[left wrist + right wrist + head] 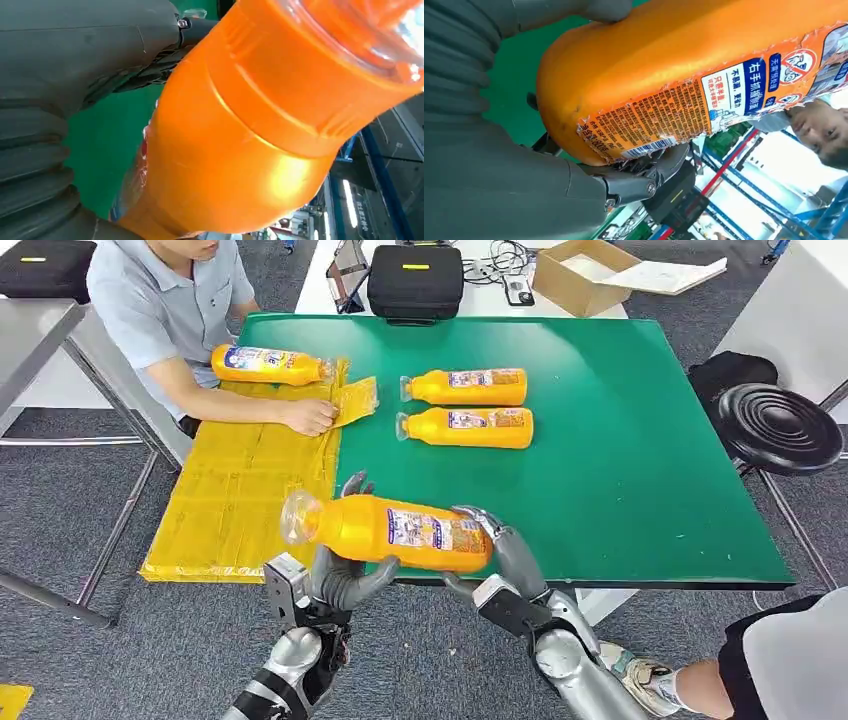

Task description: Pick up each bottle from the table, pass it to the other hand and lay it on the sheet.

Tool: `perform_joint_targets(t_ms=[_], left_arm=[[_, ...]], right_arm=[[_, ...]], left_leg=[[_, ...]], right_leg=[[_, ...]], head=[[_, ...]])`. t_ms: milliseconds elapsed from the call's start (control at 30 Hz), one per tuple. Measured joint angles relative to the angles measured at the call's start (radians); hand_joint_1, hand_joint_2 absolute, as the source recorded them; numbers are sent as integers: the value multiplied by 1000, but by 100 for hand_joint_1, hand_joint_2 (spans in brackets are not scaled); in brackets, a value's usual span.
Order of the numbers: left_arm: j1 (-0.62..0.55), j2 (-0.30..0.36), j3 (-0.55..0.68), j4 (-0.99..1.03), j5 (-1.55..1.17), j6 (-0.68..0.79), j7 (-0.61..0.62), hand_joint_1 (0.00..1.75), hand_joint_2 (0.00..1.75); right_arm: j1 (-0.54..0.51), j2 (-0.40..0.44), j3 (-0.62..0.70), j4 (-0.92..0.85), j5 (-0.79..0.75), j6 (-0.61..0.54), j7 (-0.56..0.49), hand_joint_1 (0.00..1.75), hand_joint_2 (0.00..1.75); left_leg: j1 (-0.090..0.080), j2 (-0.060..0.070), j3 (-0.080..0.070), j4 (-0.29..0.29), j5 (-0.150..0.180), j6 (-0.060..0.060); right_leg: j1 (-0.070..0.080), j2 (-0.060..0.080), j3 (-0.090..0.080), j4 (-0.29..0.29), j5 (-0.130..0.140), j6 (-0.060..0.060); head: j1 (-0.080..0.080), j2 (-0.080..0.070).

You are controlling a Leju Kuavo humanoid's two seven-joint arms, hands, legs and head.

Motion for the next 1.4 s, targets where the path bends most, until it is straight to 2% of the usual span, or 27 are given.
perform_joint_targets(t_ms=[300, 333, 367, 400, 700, 967, 1000, 1100, 1133, 1167, 1400], left_arm=[[19, 0, -24, -67, 76, -178, -4, 0, 175], [19, 0, -24, -67, 95, -196, 5, 9, 175], [19, 0, -24, -67, 120, -219, 18, 157, 175], [19, 0, -23, -67, 139, -237, 27, 175, 175], [18, 0, -12, -68, 314, -435, 98, 175, 175], [8, 1, -18, -72, 259, -443, 103, 175, 175], [8, 1, -22, -72, 238, -429, 91, 150, 175], [6, 3, -32, -73, 125, -347, 42, 150, 175], [5, 3, -38, -74, 87, -315, 27, 5, 175], [3, 5, -42, -74, 54, -287, 15, 0, 175], [-1, 16, -66, -76, -95, -146, -27, 0, 175]], right_arm=[[-27, 38, 53, 30, -26, 39, 0, 175, 175], [-32, 42, 55, 36, -27, 42, 0, 175, 175], [-36, 47, 59, 44, -31, 48, -1, 175, 175], [-39, 50, 61, 52, -33, 51, -2, 175, 175], [-40, 81, 87, 115, -52, 71, -2, 175, 175], [-39, 93, 112, 148, -56, 72, -2, 175, 175], [-39, 96, 114, 151, -56, 69, -2, 175, 175], [-40, 100, 115, 162, -55, 64, -1, 175, 175], [-40, 101, 115, 165, -55, 64, -2, 175, 175], [-39, 103, 115, 168, -55, 63, -2, 175, 175], [-39, 106, 110, 176, -63, 63, -2, 175, 175]], left_leg=[[0, 0, 0, 0, 0, 0], [0, 0, 0, 0, 0, 0], [0, 0, 0, 0, 0, 0], [0, 0, 0, 0, 0, 0], [0, 0, 0, 0, 0, 0], [0, 0, 0, 0, 0, 0], [0, 0, 0, 0, 0, 0], [0, 0, 0, 0, 0, 0], [0, 0, 0, 0, 0, 0], [0, 0, 0, 0, 0, 0], [0, 0, 0, 0, 0, 0]], right_leg=[[0, 0, 0, 0, 0, 0], [0, 0, 0, 0, 0, 0], [0, 0, 0, 0, 0, 0], [0, 0, 0, 0, 0, 0], [0, 0, 0, 0, 0, 0], [0, 0, -1, 0, 0, 0], [0, 0, -1, 0, 0, 0], [0, 0, 0, 0, 0, 0], [0, 0, 0, 0, 0, 0], [0, 0, 0, 0, 0, 0], [0, 0, -1, 0, 0, 0]], head=[[0, 0], [0, 0], [0, 0], [0, 0], [0, 0], [0, 0], [0, 0], [0, 0], [0, 0], [0, 0], [0, 0]])
